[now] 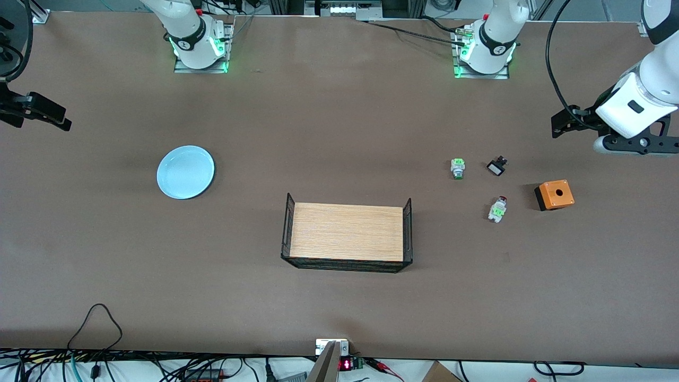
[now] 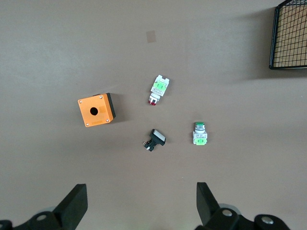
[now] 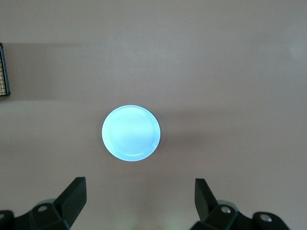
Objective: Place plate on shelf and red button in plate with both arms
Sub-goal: 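Move the right gripper toward the pale blue plate, then lower the right gripper and grasp the pale blue plate rim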
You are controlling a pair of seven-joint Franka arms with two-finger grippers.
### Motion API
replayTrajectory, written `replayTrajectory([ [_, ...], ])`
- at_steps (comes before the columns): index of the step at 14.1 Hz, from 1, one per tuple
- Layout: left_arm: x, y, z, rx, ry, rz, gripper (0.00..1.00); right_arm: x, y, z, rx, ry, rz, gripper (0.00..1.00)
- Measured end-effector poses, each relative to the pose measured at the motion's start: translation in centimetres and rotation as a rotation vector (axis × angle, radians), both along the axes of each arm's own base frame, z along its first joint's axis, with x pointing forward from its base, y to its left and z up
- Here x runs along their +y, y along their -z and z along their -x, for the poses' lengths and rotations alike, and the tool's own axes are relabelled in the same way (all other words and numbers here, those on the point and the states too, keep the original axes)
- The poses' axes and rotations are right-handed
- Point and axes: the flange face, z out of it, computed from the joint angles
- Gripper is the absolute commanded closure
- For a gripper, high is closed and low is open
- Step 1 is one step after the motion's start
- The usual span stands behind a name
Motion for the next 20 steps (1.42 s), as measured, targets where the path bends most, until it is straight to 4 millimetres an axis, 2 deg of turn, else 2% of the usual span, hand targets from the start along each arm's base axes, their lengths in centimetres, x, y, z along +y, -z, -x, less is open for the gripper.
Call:
replayTrajectory([
  [6,0.0,0.0,0.0,0.0,0.0,0.0,0.0,0.0,0.2,0.0,0.007,0.0,0.0,0.0],
  [8,0.0,0.0,0.0,0.0,0.0,0.0,0.0,0.0,1.1,-0.5,0.023,0.0,0.0,0.0],
  [11,0.0,0.0,0.0,0.0,0.0,0.0,0.0,0.6,3.9,-2.3,0.047,-0.018,0.037,0.0],
  [14,0.0,0.0,0.0,0.0,0.0,0.0,0.0,2.2,7.2,-4.5,0.05,-0.046,0.052,0.0],
  [16,0.0,0.0,0.0,0.0,0.0,0.0,0.0,3.0,10.2,-5.9,0.069,-0.049,0.062,0.0],
  [20,0.0,0.0,0.0,0.0,0.0,0.0,0.0,3.1,16.2,-8.7,0.067,-0.042,0.076,0.0],
])
